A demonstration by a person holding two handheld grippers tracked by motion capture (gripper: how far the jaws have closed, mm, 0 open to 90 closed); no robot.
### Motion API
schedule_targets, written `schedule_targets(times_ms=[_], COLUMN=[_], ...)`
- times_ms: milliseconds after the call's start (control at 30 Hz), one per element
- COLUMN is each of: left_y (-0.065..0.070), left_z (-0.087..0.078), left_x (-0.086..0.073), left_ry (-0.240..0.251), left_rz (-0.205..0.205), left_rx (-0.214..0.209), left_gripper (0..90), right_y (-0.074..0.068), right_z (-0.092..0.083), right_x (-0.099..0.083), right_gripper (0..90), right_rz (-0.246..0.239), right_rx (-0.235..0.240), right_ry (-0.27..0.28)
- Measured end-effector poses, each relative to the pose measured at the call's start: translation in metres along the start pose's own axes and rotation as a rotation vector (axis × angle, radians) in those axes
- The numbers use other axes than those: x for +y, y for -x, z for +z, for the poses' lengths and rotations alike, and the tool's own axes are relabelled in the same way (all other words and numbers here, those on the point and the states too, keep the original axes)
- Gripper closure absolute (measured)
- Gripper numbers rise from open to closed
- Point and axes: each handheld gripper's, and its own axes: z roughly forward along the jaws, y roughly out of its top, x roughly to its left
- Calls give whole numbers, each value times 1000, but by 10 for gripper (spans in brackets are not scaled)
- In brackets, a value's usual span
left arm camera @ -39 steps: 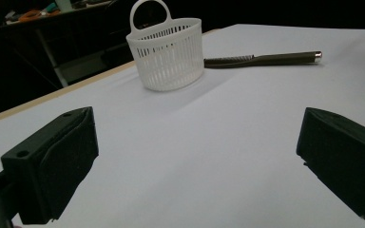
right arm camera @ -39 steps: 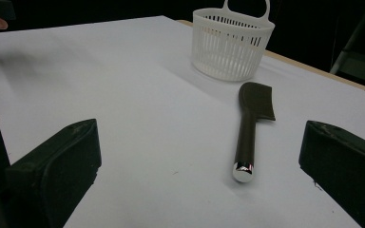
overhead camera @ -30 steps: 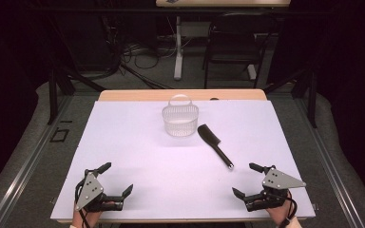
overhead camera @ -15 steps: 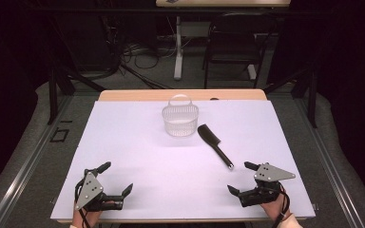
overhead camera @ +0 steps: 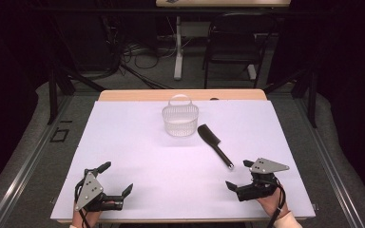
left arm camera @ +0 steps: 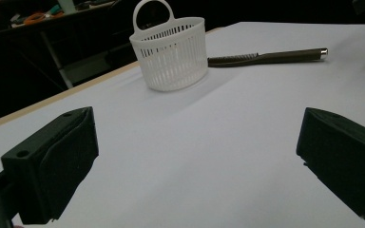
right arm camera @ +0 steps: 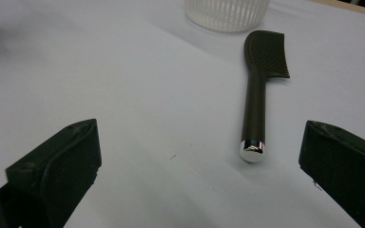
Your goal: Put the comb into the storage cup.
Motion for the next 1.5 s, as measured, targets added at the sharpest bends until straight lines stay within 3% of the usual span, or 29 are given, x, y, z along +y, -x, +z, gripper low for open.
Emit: schedule_targets(times_ms=[200,433,867,1067,1500], left_y=[0,0,0,1,1], left_z=[-1,-3,-3,-4,-4], left_x=[0,0,0,1,1], left_ry=[3,4,4,6,6], left_rz=[2,1,1,2,0], left_rx=[6,5,5,4,2], left_gripper=[2,2,2,2,2], right_y=[1,3,2,5,12], right_z=[7,13,22,33,49], right_x=[4,11,29,43,71], right_gripper=[0,0,9,13,0], right_rz=[6,82,79,74,42], right_rx=[-13,-4,-47,-80,-90], right_ry=[-40,-82,-164,-264,-379])
